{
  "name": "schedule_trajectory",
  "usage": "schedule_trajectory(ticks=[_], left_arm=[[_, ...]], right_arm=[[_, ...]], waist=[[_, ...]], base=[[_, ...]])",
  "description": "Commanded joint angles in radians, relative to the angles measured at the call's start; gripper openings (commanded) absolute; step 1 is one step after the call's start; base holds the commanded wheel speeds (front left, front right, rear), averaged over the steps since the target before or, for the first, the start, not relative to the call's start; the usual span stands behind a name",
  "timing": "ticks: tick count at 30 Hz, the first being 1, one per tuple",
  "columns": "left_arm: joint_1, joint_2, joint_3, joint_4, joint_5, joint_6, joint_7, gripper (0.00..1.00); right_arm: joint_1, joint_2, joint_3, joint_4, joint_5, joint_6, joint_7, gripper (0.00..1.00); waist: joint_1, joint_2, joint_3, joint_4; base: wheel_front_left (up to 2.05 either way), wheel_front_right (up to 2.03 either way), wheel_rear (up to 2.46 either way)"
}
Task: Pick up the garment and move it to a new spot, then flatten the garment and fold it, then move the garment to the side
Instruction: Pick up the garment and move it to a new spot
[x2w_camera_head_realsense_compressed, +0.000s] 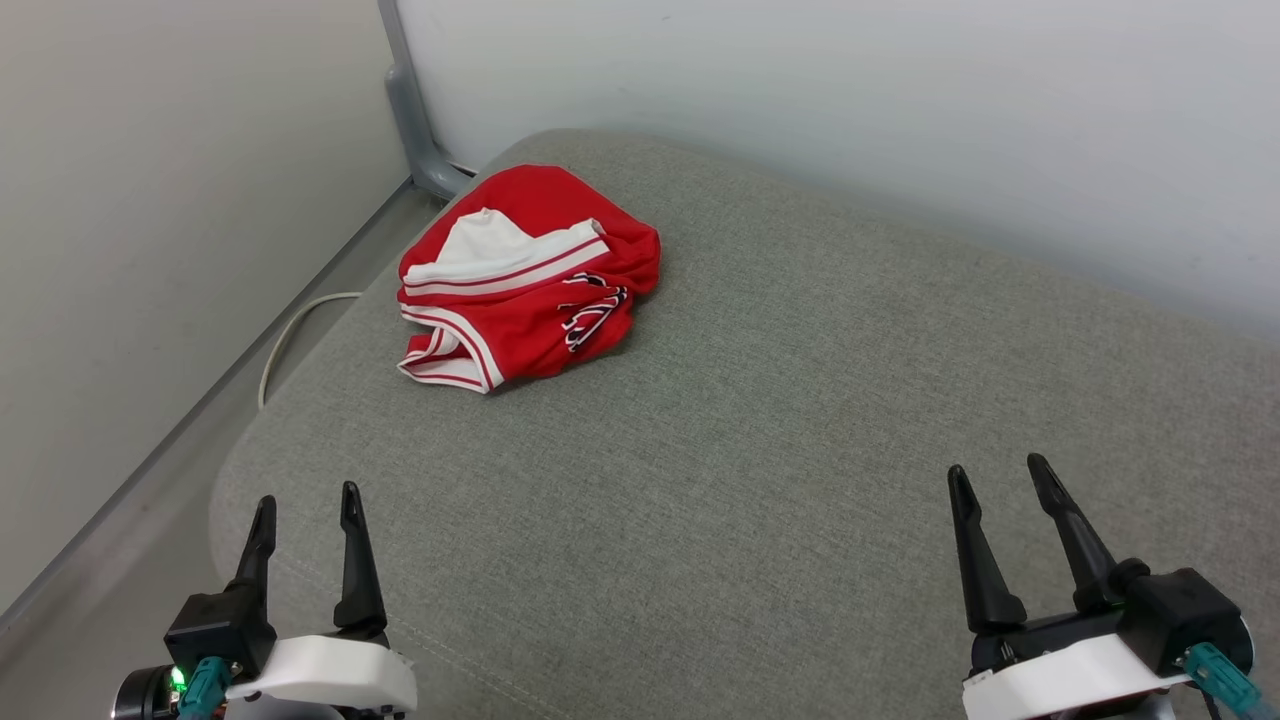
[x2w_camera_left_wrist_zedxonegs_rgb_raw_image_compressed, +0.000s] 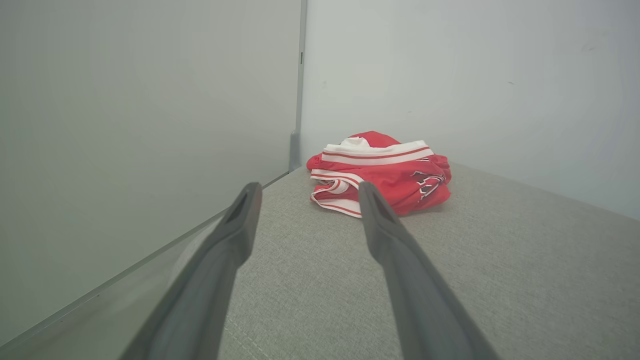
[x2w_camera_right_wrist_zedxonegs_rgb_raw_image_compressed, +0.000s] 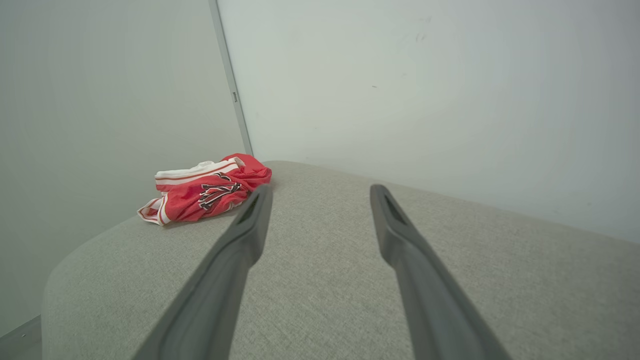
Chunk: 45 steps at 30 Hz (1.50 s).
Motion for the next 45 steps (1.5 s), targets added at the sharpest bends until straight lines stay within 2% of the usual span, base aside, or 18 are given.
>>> schedule_trajectory(ticks=[1,8,14,20,24,30,36,40,45], left_arm=[[0.002,-0.001,0.003,0.000,0.000,-0.002,-0.003,1.00],[-0.019,-0.001,0.017,0.003,-0.031,-0.017,-0.003,1.00],[-0.132,0.004,0.075,0.016,-0.015,-0.092,-0.003,1.00],[-0.328,0.059,0.133,0.039,-0.001,-0.142,-0.003,1.00],[-0.460,0.095,0.165,0.077,-0.040,-0.159,-0.003,1.00],[-0.630,0.186,0.163,0.133,-0.068,-0.166,-0.003,1.00],[-0.759,0.297,0.045,0.251,-0.163,-0.167,0.029,1.00],[-0.823,0.396,-0.085,0.313,-0.260,-0.168,0.157,1.00],[-0.876,0.503,-0.251,0.369,-0.421,-0.168,0.407,1.00]], right_arm=[[-0.001,0.001,0.001,0.002,-0.005,-0.001,-0.002,1.00],[-0.006,0.001,0.010,0.003,-0.010,-0.001,-0.002,1.00],[-0.026,0.001,0.015,-0.006,-0.033,-0.001,-0.002,1.00],[-0.066,0.001,0.018,-0.030,-0.076,-0.001,-0.002,1.00],[-0.103,0.001,0.017,-0.061,-0.115,-0.001,-0.002,1.00],[-0.154,0.000,0.010,-0.106,-0.154,-0.001,-0.002,1.00],[-0.182,-0.006,0.005,-0.142,-0.174,-0.001,-0.002,1.00],[-0.199,-0.014,0.001,-0.162,-0.180,-0.001,-0.002,1.00],[-0.208,-0.023,-0.004,-0.177,-0.184,-0.001,-0.002,1.00]], waist=[[0.0000,0.0000,0.000,0.002],[0.0000,0.0000,0.003,-0.006],[0.0000,0.0000,0.030,-0.035],[0.0000,0.0000,0.102,-0.089],[0.0000,0.0000,0.169,-0.131],[0.0000,0.0000,0.256,-0.186],[0.0000,0.0000,0.312,-0.217],[0.0000,0.0000,0.340,-0.230],[0.0000,0.0000,0.369,-0.238]], base=[[0.00,0.00,0.00],[0.00,0.00,0.00],[0.00,0.00,0.00],[0.00,0.00,0.00],[0.00,0.00,0.00],[0.00,0.00,0.00],[0.00,0.00,0.00],[0.00,0.00,0.00],[0.00,0.00,0.00]])
